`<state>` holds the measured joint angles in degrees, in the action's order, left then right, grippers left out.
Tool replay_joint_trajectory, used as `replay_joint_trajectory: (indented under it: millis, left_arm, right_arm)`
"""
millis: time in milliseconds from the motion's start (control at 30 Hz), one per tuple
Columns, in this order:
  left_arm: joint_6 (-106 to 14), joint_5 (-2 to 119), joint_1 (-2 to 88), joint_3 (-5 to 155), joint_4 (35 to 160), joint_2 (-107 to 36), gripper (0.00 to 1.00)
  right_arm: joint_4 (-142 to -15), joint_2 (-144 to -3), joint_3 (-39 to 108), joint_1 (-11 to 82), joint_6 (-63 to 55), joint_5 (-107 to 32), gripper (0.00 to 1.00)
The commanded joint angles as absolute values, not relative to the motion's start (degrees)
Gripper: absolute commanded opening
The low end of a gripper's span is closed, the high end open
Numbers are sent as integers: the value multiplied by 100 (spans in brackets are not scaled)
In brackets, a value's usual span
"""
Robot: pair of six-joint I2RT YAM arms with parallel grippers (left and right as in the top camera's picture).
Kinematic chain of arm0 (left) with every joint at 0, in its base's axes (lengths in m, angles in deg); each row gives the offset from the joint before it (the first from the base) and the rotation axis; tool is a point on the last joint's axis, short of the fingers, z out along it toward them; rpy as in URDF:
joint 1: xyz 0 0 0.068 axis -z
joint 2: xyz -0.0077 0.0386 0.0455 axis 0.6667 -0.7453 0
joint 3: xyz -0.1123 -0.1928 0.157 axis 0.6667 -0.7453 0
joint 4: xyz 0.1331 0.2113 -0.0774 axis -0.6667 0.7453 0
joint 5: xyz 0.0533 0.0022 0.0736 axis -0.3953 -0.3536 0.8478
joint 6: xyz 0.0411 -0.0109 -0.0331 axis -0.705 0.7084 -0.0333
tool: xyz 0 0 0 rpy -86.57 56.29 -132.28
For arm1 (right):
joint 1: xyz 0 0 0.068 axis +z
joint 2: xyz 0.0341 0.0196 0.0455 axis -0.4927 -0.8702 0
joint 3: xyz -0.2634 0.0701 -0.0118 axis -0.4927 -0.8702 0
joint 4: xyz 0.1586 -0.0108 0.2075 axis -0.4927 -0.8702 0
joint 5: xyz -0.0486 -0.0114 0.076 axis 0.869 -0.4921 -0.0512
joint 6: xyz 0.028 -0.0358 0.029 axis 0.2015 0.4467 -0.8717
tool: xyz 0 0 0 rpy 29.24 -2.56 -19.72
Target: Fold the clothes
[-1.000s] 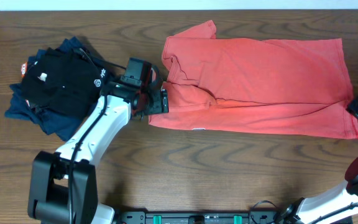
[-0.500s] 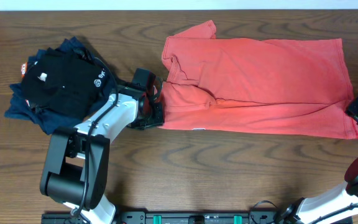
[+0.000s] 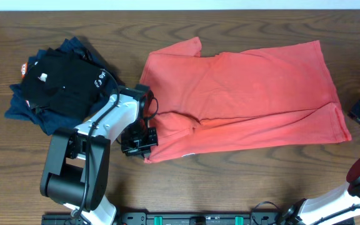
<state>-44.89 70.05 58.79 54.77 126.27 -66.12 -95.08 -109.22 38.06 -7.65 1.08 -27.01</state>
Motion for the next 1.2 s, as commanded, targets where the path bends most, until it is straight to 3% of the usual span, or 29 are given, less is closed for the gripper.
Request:
replay_joint_trajectory:
  millis: [0,367,433,567,800,933,1033,1167]
  left_arm:
    - [-4566,7059,5859,5455,12869,-6583,6]
    - [-4513,7697,5859,5455,12478,-6166,6]
    - [-4513,7697,5859,5455,12436,-6166,6]
    - [-4516,7697,5859,5455,12373,-6166,6]
    - [-4516,7697,5859,5455,12373,-6166,6]
    - [-4516,7697,5859,5455,12399,-6166,6]
    - [-4516,7697,5859,5455,12465,-6166,6]
    - [-4518,7697,5859,5455,12539,-6166,6]
  right_arm:
    - [-9519,-10843,3688,-732,169,-2623,38]
    - [-9386,-10854,3557,-715,1017,-3952,37]
    - [-9204,-10865,3412,-715,1297,-4426,31]
    - [-8595,-10865,2899,-715,1297,-4616,6]
    - [-7602,-10865,2108,-717,1257,-4581,5]
    - [-7836,-10865,2040,-732,1102,-3788,6]
    - [-8291,-10865,2040,-774,302,-2426,4]
    - [-8708,-10863,2040,-898,-330,-1617,1]
